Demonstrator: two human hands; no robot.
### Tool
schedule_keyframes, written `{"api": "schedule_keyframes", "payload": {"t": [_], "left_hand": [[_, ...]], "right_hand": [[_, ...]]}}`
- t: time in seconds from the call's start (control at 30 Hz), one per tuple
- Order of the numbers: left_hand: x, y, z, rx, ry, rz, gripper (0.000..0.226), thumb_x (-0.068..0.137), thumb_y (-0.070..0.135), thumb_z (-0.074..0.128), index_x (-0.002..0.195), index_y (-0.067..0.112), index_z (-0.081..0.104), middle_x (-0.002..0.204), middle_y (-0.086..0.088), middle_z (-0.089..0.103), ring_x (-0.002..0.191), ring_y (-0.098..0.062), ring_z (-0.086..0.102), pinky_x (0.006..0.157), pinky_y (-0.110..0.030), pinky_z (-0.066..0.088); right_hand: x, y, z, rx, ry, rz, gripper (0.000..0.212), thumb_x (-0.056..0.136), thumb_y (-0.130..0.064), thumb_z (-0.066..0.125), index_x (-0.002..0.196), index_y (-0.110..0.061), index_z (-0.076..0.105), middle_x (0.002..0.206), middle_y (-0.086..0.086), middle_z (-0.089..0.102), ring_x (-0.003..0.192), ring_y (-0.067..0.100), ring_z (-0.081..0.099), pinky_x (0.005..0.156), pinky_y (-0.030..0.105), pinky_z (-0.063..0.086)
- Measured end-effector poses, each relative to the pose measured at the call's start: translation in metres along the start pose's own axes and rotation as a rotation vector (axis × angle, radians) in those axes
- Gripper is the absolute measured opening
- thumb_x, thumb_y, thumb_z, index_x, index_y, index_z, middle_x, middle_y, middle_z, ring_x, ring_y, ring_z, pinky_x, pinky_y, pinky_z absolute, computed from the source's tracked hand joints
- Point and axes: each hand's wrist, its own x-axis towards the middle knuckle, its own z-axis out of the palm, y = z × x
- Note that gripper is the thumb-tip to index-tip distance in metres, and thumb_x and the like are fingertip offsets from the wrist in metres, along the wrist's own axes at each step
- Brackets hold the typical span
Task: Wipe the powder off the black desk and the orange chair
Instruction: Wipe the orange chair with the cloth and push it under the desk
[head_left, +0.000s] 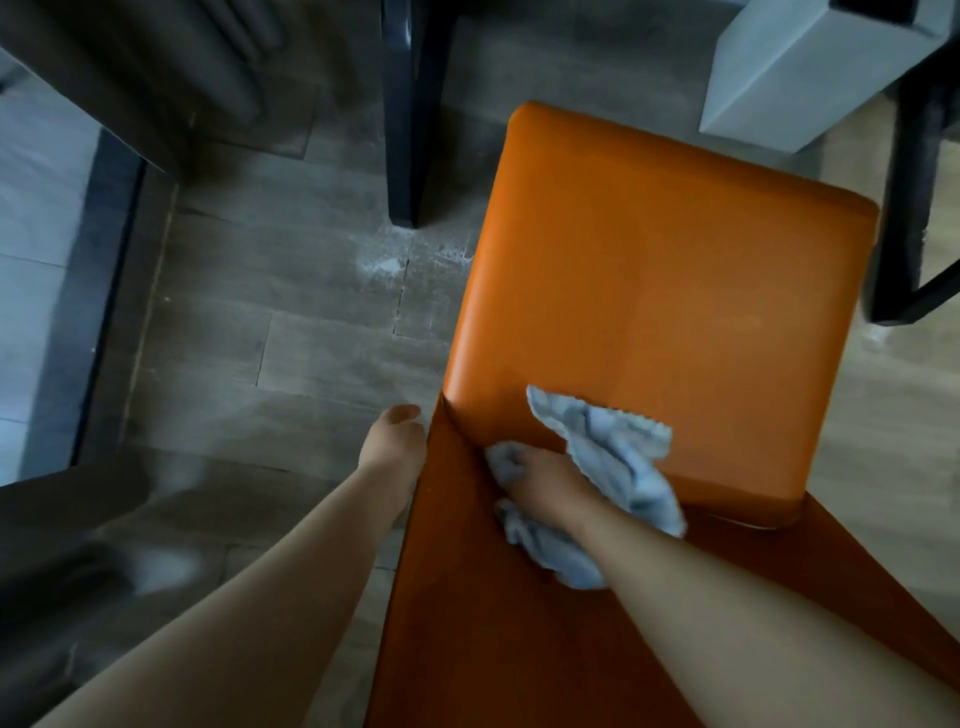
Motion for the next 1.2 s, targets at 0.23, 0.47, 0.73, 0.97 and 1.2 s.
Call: {"api": "schedule_keyframes", "payload": {"t": [0.23, 0.47, 0.73, 0.97, 1.2], "left_hand": [[-0.011, 0.013, 0.012, 0.823, -0.105, 0.466, 0.042, 0.092, 0.011, 0.037, 0.133, 0.020, 0.046, 0.132, -0.005, 0.049, 0.114, -0.028, 0.049, 0.090, -0.041, 0.045], [-0.025, 0.020, 0.021, 1.198, -0.103, 0.459, 0.051, 0.088, 0.008, 0.037, 0.138, 0.020, 0.039, 0.145, -0.006, 0.038, 0.134, -0.027, 0.034, 0.106, -0.041, 0.028], [-0.056, 0.027, 0.091, 1.209, -0.173, 0.464, 0.052, 0.092, 0.008, 0.033, 0.142, 0.020, 0.035, 0.150, -0.005, 0.033, 0.141, -0.024, 0.024, 0.110, -0.041, 0.023], [-0.064, 0.012, 0.136, 1.045, -0.165, 0.397, 0.047, 0.092, 0.016, 0.048, 0.138, 0.020, 0.040, 0.143, -0.005, 0.040, 0.133, -0.026, 0.035, 0.102, -0.039, 0.035], [-0.065, 0.009, 0.133, 0.987, -0.132, 0.305, 0.060, 0.088, 0.002, 0.034, 0.144, 0.026, 0.034, 0.149, -0.006, 0.033, 0.135, -0.027, 0.033, 0.107, -0.041, 0.034]], "right_hand": [[0.006, -0.015, 0.005, 0.032, 0.050, -0.100, 0.011, 0.087, -0.028, 0.053, 0.093, -0.027, 0.062, 0.111, 0.000, 0.066, 0.107, 0.022, 0.060, 0.087, 0.031, 0.045], [0.007, 0.035, -0.007, 0.000, -0.087, -0.066, 0.003, 0.091, -0.019, 0.051, 0.093, -0.019, 0.054, 0.112, 0.004, 0.063, 0.105, 0.023, 0.060, 0.088, 0.033, 0.044], [-0.029, 0.146, -0.054, -0.197, -0.018, 0.258, 0.027, 0.094, -0.014, 0.050, 0.119, -0.007, 0.059, 0.121, 0.012, 0.061, 0.101, 0.023, 0.059, 0.071, 0.025, 0.036], [-0.020, 0.087, -0.026, 0.130, -0.107, -0.062, 0.037, 0.087, -0.020, 0.061, 0.122, -0.008, 0.058, 0.120, 0.007, 0.062, 0.116, 0.011, 0.055, 0.089, 0.014, 0.039], [-0.043, 0.191, -0.076, -0.037, -0.026, 0.067, 0.025, 0.092, -0.018, 0.050, 0.113, -0.018, 0.064, 0.104, 0.016, 0.067, 0.090, 0.028, 0.066, 0.070, 0.027, 0.045]]}}
